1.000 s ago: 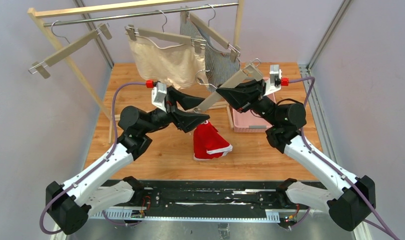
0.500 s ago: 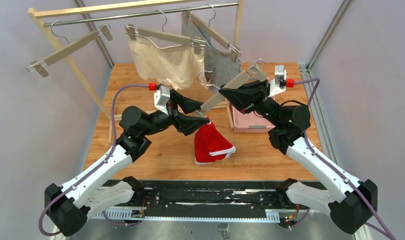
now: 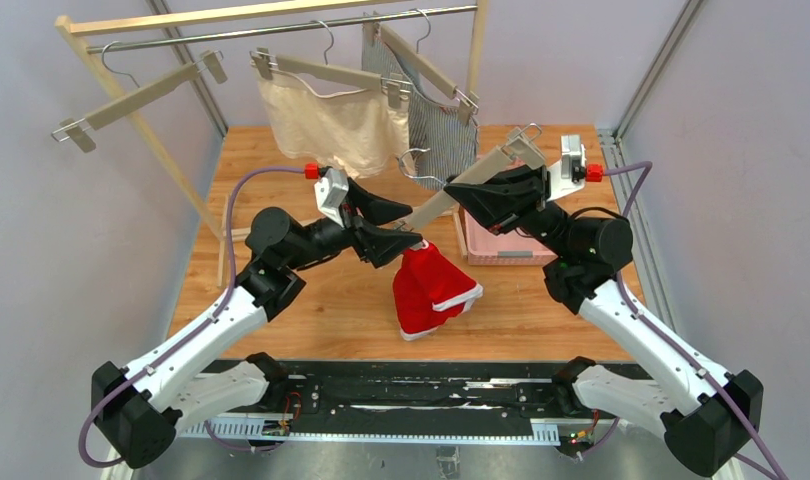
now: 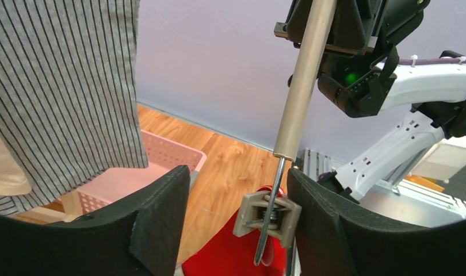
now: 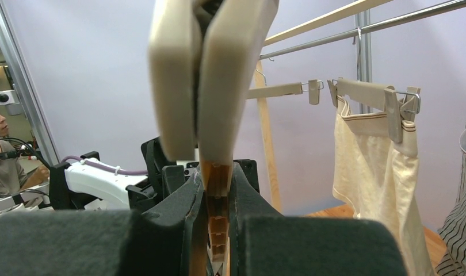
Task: Remove the underwear clipped to the hanger
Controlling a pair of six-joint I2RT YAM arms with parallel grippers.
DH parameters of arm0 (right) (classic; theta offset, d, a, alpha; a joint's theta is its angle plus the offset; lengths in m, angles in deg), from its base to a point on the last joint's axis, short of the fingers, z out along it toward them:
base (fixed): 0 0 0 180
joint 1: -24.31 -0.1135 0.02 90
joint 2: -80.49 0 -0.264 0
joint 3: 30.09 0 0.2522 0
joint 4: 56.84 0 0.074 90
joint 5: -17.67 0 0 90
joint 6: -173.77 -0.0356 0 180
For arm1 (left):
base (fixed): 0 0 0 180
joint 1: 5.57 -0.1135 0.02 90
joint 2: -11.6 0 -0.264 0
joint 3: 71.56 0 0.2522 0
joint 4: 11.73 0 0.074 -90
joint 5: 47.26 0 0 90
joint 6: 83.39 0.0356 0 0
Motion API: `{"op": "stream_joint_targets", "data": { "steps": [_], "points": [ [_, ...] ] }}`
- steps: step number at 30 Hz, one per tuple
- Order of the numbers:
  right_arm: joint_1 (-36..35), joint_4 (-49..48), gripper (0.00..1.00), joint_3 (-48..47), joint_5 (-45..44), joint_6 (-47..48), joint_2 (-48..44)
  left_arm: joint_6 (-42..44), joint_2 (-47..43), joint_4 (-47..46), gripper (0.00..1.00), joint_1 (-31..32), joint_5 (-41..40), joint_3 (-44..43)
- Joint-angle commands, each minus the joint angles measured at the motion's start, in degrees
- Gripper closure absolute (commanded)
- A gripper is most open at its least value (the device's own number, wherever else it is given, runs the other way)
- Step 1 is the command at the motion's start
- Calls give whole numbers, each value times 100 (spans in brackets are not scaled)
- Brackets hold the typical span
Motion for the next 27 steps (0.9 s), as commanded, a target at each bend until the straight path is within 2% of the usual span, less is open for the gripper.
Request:
{"op": "stream_joint_targets", "data": {
  "steps": [1, 2, 6, 7, 8, 10, 11, 14, 15, 17, 21, 27],
  "points": [
    [-11, -431, 99, -12, 59, -171, -77, -44, 87, -220, 37, 12, 153, -153],
    [-11, -414, 99, -7, 44, -165, -67, -71, 95, -285, 45, 12, 247, -172],
    [-14, -394, 99, 35, -59, -130, -29, -142, 175, -302, 93, 12, 480, -258],
    [-12, -389, 99, 32, -60, -126, -4, -152, 187, -301, 99, 13, 489, -250],
    [-11, -389, 99, 24, -49, -131, 10, -141, 188, -301, 100, 17, 520, -250],
    [-16, -376, 99, 14, -43, -122, 46, -88, 174, -309, 100, 14, 552, -262],
    [-13, -358, 99, 10, -25, -109, 56, -46, 148, -293, 96, 12, 521, -280],
    [-12, -320, 99, -29, 32, -104, 103, 38, 71, -251, 50, 12, 392, -387],
    [-15, -314, 99, -33, 53, -104, 120, 53, 59, -241, 46, 12, 362, -431],
    [-17, -291, 99, -47, 89, -115, 151, 74, 59, -231, 43, 12, 351, -536],
    [-45, -253, 100, -67, 141, -116, 214, 48, 183, -230, 43, 12, 560, -793],
    [-72, -298, 99, -107, 115, -91, 250, -121, 435, -222, 49, 12, 842, -862]
  ]
}}
